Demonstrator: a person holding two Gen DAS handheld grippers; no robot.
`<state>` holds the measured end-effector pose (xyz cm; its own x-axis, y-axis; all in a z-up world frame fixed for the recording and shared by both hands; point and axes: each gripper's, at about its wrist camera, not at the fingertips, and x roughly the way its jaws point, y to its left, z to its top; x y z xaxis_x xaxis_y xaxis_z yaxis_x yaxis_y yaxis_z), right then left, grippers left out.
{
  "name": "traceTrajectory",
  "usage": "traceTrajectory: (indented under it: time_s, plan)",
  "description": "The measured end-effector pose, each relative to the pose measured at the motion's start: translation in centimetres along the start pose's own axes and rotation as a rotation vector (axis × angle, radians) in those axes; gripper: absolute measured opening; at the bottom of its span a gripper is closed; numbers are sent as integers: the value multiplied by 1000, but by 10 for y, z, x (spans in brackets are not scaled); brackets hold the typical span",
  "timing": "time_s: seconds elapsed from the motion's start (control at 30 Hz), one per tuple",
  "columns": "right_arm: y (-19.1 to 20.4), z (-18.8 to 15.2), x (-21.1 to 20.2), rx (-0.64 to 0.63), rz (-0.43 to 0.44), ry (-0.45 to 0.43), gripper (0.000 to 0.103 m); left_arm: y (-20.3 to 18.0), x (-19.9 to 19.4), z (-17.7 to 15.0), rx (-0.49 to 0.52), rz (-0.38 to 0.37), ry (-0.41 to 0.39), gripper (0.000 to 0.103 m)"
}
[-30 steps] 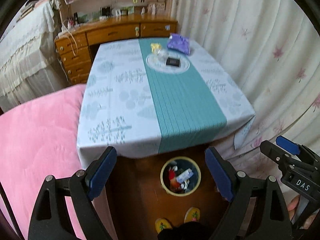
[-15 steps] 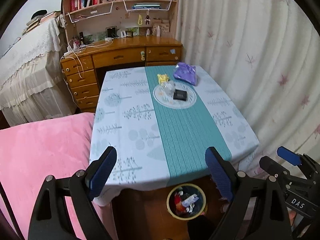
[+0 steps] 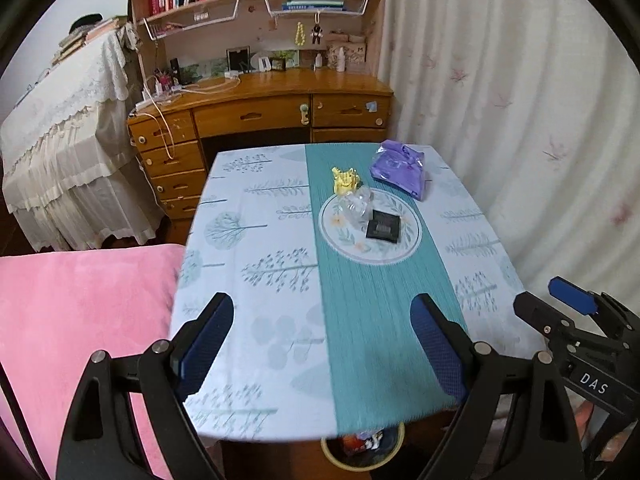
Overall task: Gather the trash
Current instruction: 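Raise both tools back toward the table, then grasp the clear plastic bottle with the left tool while the right tool grasps the purple bag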
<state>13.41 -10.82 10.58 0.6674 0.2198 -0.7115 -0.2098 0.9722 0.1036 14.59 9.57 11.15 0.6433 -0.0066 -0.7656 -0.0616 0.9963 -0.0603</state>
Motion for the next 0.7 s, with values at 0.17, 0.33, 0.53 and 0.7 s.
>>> traceTrajectory:
  time_s: [0.17, 0.33, 0.53, 0.7]
  plan:
    - [-42, 51, 62, -6, 43, 57, 72, -26, 74, 51, -27, -24, 97, 89]
    - [-80, 102, 126, -29, 54, 95, 72, -44, 152, 100, -67, -33, 187, 89]
    - [-116, 154, 204, -18, 54, 150, 72, -52, 239, 153, -34, -37, 293, 89]
    - [-134, 184, 257, -5, 60, 181, 72, -48, 302, 171, -36, -53, 400, 89]
